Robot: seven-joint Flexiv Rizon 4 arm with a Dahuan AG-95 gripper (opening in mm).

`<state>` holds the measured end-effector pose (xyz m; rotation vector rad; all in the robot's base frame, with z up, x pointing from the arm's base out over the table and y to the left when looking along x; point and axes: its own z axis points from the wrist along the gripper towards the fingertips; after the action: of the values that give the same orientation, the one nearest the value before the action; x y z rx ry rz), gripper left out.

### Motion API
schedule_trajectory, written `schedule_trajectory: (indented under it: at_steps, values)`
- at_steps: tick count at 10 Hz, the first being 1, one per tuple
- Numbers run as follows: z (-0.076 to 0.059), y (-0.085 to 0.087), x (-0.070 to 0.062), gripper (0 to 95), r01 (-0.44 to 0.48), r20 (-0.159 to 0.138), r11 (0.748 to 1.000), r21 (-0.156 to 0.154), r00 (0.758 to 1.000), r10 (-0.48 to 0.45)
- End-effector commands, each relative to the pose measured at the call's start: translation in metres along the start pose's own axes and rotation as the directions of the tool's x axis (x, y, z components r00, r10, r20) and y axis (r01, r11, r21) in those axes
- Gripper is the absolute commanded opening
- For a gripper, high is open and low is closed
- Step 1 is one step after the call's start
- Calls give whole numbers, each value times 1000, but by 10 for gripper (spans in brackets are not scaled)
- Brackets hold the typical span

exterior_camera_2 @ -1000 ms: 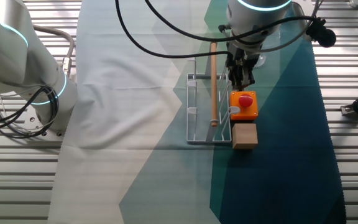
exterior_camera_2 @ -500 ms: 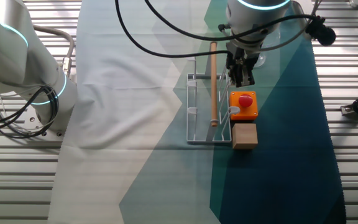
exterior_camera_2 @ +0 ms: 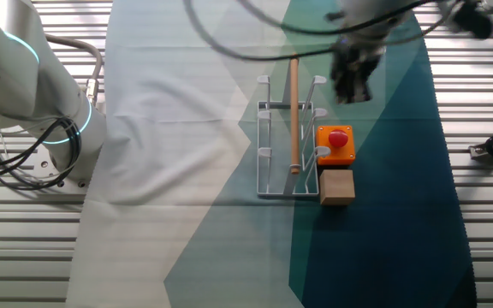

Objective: Put the cup on the cup rack

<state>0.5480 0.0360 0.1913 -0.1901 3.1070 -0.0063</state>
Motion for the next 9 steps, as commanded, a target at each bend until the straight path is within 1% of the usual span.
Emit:
schedule_trajectory:
  at_steps: [1,2,3,4,5,6,7,8,9]
  values:
    - [-4,12,-1,0,19,24,1000,-22,1000,-19]
    - [-4,24,-1,0,45,23,998,-34,999,-45]
    - [-3,35,0,0,97,26,994,-43,995,-96]
    - [-1,51,-3,0,153,29,987,-40,988,-152]
    - [0,72,-9,0,189,25,981,-45,982,-188]
    - [-1,78,-12,0,200,18,979,-46,980,-199]
    - [-6,98,-25,0,282,9,958,-51,959,-282]
    - [-9,107,-33,0,338,9,940,-56,941,-338]
    - [-13,114,-39,0,361,-4,931,-63,932,-361]
